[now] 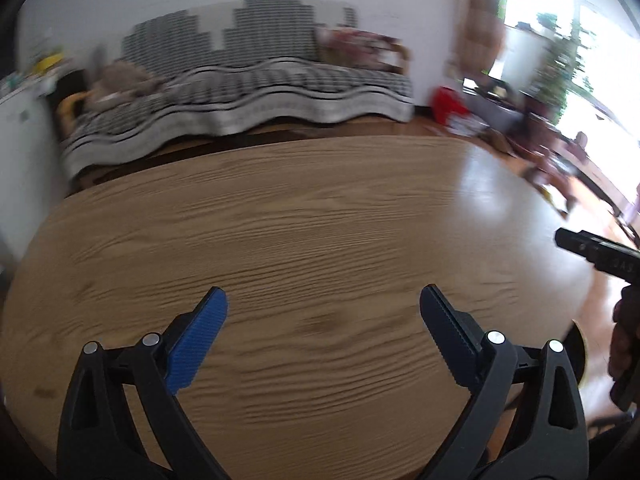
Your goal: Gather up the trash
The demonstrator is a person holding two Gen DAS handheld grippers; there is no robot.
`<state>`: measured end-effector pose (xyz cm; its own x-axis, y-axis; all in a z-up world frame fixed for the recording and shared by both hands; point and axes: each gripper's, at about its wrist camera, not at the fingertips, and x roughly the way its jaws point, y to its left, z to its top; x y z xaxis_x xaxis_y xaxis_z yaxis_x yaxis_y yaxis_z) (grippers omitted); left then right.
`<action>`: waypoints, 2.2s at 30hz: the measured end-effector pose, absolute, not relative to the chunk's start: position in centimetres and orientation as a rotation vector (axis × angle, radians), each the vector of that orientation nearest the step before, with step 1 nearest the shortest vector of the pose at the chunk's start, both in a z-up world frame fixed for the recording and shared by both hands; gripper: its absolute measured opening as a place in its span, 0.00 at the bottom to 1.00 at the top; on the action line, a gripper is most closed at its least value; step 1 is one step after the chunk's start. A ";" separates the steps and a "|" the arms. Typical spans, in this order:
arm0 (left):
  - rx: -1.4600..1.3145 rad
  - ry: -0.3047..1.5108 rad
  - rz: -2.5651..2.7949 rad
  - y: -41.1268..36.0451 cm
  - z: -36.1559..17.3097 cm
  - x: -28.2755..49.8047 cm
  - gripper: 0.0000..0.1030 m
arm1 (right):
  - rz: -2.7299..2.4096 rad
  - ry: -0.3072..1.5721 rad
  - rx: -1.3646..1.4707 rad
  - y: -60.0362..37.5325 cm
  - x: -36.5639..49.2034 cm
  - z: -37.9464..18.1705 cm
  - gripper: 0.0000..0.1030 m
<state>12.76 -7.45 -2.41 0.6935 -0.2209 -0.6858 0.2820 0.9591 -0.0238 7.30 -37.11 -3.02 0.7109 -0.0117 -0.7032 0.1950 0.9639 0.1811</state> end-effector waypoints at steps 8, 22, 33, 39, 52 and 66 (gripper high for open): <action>0.004 0.750 -0.088 2.0 -2.6 13.5 0.91 | -0.012 0.800 0.141 -28.2 11.3 -3.8 0.85; -0.005 0.745 -0.077 2.9 -2.4 14.8 0.91 | -0.012 0.815 0.121 -27.6 11.2 -4.3 0.85; 0.005 0.744 -0.077 1.8 -2.3 14.4 0.91 | -0.026 0.811 0.127 -29.0 9.7 -4.2 0.85; 0.012 0.745 -0.079 1.6 -2.4 14.3 0.91 | -0.035 0.810 0.134 -29.4 9.5 -4.0 0.85; 0.019 0.749 -0.088 0.9 -2.6 13.9 0.91 | -0.029 0.809 0.124 -29.4 9.7 -3.9 0.85; 0.021 0.752 -0.094 0.6 -2.8 13.8 0.91 | -0.024 0.809 0.120 -29.0 9.7 -3.9 0.85</action>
<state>13.76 0.56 -2.81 0.7263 -0.0779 -0.6829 0.0927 0.9956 -0.0150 9.73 -29.02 -3.94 0.6906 0.0243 -0.7229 0.0676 0.9929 0.0980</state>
